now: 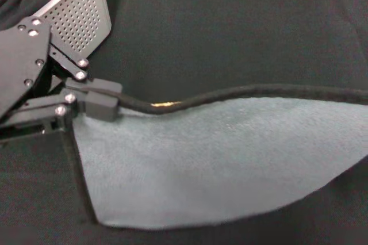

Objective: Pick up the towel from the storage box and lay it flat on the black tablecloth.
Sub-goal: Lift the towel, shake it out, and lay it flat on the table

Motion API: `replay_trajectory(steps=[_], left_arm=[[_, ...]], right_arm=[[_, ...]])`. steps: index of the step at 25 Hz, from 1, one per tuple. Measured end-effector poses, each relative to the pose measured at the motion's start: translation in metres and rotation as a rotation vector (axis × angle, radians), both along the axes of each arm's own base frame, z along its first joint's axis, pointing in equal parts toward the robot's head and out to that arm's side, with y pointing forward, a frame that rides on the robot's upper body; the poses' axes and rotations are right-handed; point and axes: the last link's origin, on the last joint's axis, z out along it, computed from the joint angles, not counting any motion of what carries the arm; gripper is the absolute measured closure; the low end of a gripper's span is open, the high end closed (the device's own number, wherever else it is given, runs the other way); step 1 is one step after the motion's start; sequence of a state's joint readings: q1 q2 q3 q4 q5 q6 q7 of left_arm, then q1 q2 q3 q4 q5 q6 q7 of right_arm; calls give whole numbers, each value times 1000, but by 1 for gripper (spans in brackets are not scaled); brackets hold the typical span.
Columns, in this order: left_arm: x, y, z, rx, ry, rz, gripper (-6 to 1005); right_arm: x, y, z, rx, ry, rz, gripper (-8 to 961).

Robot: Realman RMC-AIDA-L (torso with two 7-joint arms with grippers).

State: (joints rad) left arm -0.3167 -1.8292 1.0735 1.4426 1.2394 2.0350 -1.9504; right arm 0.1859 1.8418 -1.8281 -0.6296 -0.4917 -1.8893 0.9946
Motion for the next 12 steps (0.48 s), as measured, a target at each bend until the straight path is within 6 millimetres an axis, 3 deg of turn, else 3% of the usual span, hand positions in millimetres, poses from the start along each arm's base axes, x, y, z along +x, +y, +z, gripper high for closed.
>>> replay_trajectory(steps=[2,5,12], left_arm=[[-10,11,-2,12,16,56,968],[-26,35,-13,51,45,139,968],[-69,108,-55,197,227,384,968]], right_arm=[[-2,7,-5,-29,-12,-30,951],[-10,35,-21,-26,-76,-108,951],[-37,136,-71,11,-408,-311,951]])
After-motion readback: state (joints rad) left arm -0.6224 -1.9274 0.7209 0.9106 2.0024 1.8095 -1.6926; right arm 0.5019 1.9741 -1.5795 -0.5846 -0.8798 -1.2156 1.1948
